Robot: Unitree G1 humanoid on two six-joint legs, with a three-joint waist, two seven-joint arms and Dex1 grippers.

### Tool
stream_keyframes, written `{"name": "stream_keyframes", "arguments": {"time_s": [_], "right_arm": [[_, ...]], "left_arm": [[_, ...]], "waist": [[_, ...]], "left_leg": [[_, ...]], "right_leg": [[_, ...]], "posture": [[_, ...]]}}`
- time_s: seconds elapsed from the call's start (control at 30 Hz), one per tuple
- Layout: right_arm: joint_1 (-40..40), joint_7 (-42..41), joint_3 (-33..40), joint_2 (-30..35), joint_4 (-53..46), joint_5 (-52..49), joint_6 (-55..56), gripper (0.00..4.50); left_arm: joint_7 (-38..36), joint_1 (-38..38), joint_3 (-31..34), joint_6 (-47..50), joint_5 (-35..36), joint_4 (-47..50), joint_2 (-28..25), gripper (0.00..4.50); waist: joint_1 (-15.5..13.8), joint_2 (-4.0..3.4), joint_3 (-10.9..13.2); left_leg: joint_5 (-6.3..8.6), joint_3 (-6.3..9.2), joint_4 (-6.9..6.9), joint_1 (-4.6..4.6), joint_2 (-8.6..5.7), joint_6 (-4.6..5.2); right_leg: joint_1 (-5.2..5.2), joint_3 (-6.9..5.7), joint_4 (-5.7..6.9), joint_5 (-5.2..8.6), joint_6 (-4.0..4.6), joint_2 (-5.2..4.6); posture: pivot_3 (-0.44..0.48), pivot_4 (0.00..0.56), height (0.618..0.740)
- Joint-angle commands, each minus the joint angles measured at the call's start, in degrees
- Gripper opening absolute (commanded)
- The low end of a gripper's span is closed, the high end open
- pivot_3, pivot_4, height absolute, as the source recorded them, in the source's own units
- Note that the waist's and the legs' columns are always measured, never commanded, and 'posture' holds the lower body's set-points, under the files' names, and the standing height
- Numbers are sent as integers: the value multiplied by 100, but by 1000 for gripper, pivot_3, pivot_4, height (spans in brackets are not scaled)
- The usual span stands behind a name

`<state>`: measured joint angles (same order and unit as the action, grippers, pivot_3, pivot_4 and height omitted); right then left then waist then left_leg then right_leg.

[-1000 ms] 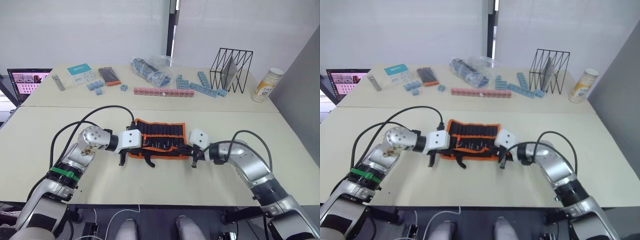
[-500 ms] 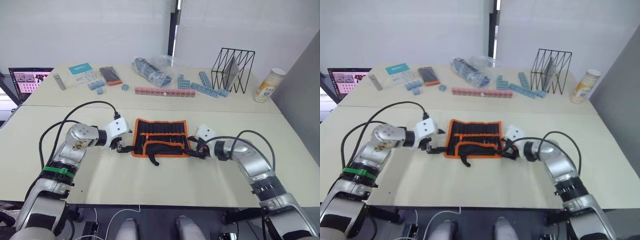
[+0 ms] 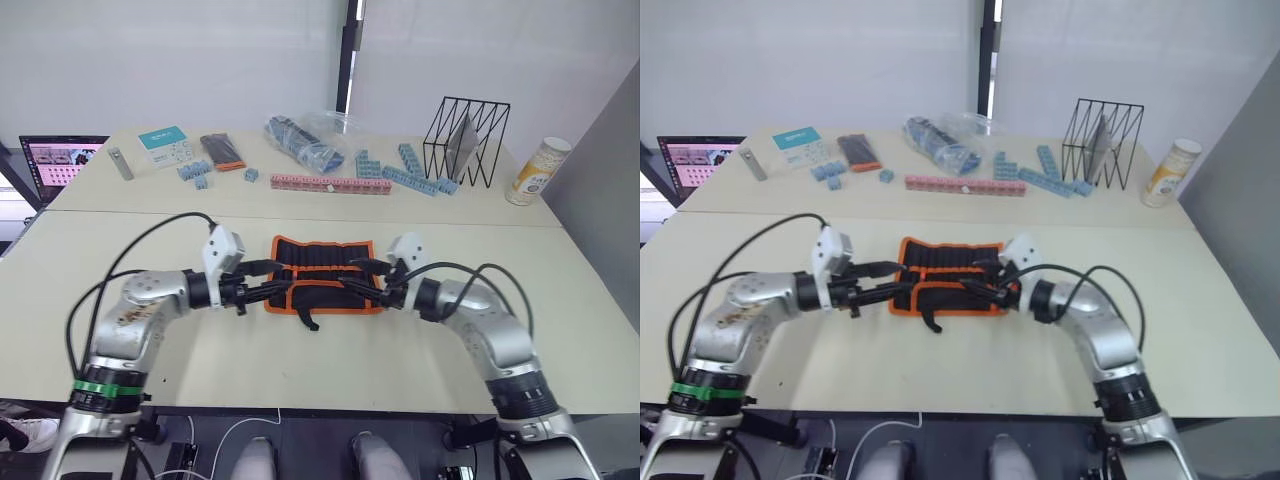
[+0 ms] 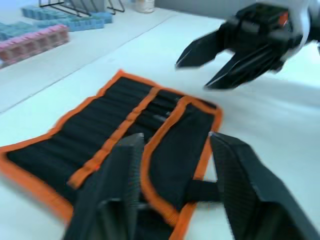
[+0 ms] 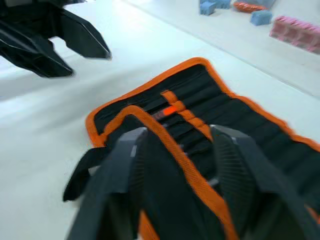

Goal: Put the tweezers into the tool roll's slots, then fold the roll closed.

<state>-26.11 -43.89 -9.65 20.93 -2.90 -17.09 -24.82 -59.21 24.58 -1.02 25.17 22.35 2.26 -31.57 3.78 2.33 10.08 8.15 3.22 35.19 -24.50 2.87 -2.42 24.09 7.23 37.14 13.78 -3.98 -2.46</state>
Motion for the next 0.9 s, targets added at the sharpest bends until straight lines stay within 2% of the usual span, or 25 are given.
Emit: {"name": "stream_keyframes", "arguments": {"time_s": [0.03, 0.1, 0.13, 0.33, 0.47, 0.6, 0.7, 0.73, 0.9], "right_arm": [[11, 316, -132, -57, -39, 328, 17, 881], [-12, 550, -153, -187, 112, 448, -45, 193], [-18, 598, -187, -227, 164, 504, -41, 15], [-97, 886, -401, -604, 627, 818, 10, 15], [-52, 1067, -604, -459, 1166, 1360, 324, 15], [126, 1298, -230, -300, 1374, 1430, 758, 15], [349, 1170, -75, -167, 1389, 1301, 1075, 15], [404, 1118, -55, -139, 1387, 1274, 1151, 15], [559, 967, -122, -84, 1345, 1339, 1399, 15]], "left_arm": [[379, -15, -256, -120, -296, 10, 200, 701], [604, 40, -480, -83, -470, -100, 407, 52], [691, 71, -545, -72, -540, -163, 485, 0], [1124, 282, -862, -259, -1024, -862, 826, 0], [1525, 342, -896, -556, -1436, -1436, 875, 0], [1486, 264, -786, -658, -1433, -1611, 786, 0], [1456, 252, -689, -700, -1383, -1796, 726, 0], [1457, 255, -667, -721, -1377, -1849, 717, 0], [1289, 289, -641, -999, -1426, -2065, 591, 0]], "waist": [[0, 0, 0], [-4, 0, 0], [-6, 0, 0], [23, 0, 0], [20, 1, -3], [-2, -1, -9], [-2, -1, -9], [4, -1, -10], [42, 0, -12]], "left_leg": [[0, 0, 0, 0, 0, 0], [0, 0, 0, -2, -1, 0], [0, 0, 0, -1, -1, 0], [0, 1, -2, 1, -1, 0], [0, -2, -5, 11, -1, 0], [0, 0, -2, 35, -2, -1], [1, 0, 0, 67, -2, -2], [1, -2, -1, 76, -2, -3], [1, -3, -10, 101, -1, -3]], "right_leg": [[0, 1, 0, 0, 0, 0], [1, 1, -1, 0, 0, -1], [0, 0, -1, 0, 0, 0], [2, 0, 0, -2, 0, 1], [-6, 2, -1, -2, 0, 0], [-38, 1, -5, -3, -2, 0], [-83, 0, -21, 9, 17, -2], [-94, 1, -25, 23, 41, -3], [-101, 3, -26, 27, 47, -2]], "posture": [[0, 150, 740], [0, 150, 740], [0, 150, 740], [0, 150, 740], [0, 150, 740], [0, 150, 740], [0, 150, 740], [0, 150, 740], [0, 150, 740]]}}
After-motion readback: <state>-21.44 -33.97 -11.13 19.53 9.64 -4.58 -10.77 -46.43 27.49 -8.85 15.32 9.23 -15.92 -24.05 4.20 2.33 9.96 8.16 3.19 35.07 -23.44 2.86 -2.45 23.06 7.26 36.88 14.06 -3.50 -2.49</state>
